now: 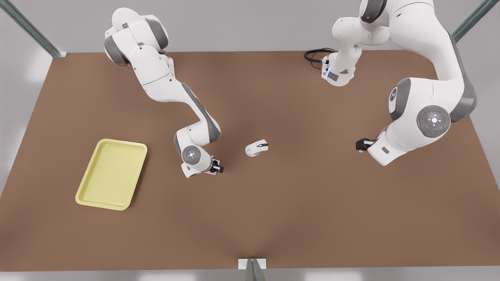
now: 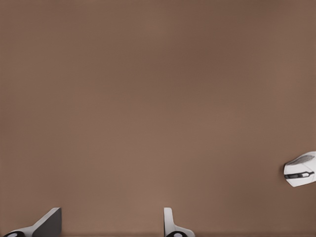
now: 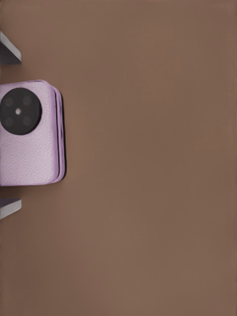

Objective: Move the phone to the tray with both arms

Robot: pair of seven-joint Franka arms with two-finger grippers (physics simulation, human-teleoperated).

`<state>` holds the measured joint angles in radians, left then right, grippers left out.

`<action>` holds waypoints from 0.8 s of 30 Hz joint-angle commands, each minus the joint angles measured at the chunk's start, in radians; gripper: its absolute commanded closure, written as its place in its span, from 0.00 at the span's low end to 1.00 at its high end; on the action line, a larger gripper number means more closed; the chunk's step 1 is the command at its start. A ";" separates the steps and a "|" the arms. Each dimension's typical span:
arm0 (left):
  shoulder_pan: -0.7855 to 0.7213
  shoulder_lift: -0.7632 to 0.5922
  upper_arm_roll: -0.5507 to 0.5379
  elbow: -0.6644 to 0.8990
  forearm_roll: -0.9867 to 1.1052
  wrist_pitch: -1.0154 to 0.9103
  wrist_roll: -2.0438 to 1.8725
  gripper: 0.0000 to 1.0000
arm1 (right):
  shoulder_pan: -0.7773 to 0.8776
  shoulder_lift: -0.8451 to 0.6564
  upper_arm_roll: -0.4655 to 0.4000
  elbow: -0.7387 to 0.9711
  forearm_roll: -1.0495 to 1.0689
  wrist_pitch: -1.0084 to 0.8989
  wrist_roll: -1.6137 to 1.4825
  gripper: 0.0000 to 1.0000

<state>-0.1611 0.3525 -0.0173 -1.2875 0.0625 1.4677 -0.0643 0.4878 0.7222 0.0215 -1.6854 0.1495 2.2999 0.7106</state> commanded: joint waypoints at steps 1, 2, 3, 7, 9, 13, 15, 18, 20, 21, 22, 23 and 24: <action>0.000 -0.001 -0.001 0.000 0.000 0.000 0.026 0.00 | 0.000 0.002 0.000 0.001 0.004 0.012 0.024 0.00; 0.000 -0.001 0.000 0.000 0.000 0.000 0.026 0.00 | 0.000 0.005 0.000 0.000 0.004 0.015 0.023 0.00; 0.000 0.005 0.000 0.000 0.000 0.000 0.026 0.00 | -0.002 0.006 0.000 0.000 0.005 0.015 0.009 0.00; 0.000 0.005 0.000 0.002 -0.001 0.000 0.026 0.00 | -0.002 0.011 -0.002 0.000 0.005 0.016 -0.002 0.00; 0.000 0.005 0.000 0.000 -0.001 0.000 0.026 0.00 | 0.000 0.014 -0.002 -0.002 0.005 0.019 -0.002 0.00; 0.000 0.006 0.000 0.000 -0.001 0.000 0.026 0.00 | 0.000 0.016 -0.002 0.000 0.005 0.019 -0.002 0.06; 0.000 0.006 0.000 0.000 -0.001 0.000 0.028 0.00 | 0.000 0.014 -0.002 0.000 0.005 0.016 -0.002 0.20; 0.000 0.006 0.000 0.000 -0.001 0.000 0.028 0.00 | 0.000 0.016 -0.002 0.000 0.005 0.016 -0.002 0.19; 0.000 0.008 0.000 0.000 -0.001 0.000 0.028 0.00 | 0.000 0.014 -0.002 0.000 0.005 0.016 -0.002 0.21; 0.000 0.008 0.000 0.000 -0.001 0.000 0.028 0.00 | 0.000 0.014 -0.002 0.000 0.005 0.018 -0.003 0.24; 0.000 0.008 0.000 0.000 -0.001 0.000 0.028 0.00 | 0.000 0.014 -0.002 0.000 0.005 0.018 -0.003 0.25; 0.000 0.008 0.000 0.002 -0.001 0.000 0.028 0.00 | 0.000 0.014 -0.002 0.000 0.005 0.018 -0.003 0.26; 0.000 0.008 0.000 0.002 -0.001 0.000 0.028 0.00 | 0.000 0.014 -0.002 0.000 0.005 0.018 -0.003 0.26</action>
<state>-0.1611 0.3617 -0.0168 -1.2870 0.0608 1.4685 -0.0445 0.4878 0.7369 0.0199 -1.6863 0.1595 2.3205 0.7056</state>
